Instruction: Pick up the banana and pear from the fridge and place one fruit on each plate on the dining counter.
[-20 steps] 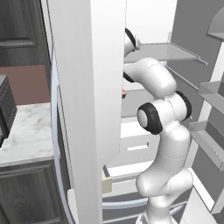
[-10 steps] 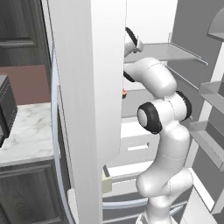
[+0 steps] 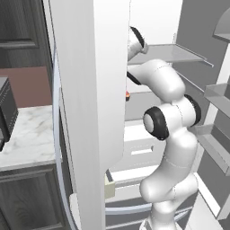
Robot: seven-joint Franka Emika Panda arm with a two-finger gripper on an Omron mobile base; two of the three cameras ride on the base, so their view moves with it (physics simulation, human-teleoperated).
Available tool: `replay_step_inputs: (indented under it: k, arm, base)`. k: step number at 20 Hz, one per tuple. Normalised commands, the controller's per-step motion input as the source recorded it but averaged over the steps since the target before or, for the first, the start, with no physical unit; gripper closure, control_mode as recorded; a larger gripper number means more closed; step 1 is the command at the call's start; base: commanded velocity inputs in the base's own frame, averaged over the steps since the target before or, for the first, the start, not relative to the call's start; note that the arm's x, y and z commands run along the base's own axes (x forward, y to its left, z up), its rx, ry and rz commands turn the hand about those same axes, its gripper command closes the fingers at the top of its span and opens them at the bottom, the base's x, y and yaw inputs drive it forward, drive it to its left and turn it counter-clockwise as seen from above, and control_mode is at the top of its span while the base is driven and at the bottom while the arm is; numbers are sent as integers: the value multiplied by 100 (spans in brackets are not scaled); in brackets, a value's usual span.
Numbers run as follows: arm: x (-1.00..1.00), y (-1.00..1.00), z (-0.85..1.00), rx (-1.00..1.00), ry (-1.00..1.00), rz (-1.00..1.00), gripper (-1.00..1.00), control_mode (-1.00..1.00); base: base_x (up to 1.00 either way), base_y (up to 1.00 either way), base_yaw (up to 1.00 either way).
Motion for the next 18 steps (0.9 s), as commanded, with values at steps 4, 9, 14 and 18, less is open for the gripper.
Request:
replay_step_inputs:
  k: [4, 9, 14, 18]
  arm:
    - [-93, -22, -1, 14, -46, 7, 100, -100]
    - [-100, -40, 0, 2, -4, 12, 100, -100]
    - [-100, -26, 13, -1, 1, 6, 100, -100]
    - [-100, -1, 8, -16, 11, 12, 100, -100]
  base:
    - [0, 0, 0]
    - [0, 0, 0]
    - [0, 0, 0]
    - [0, 0, 0]
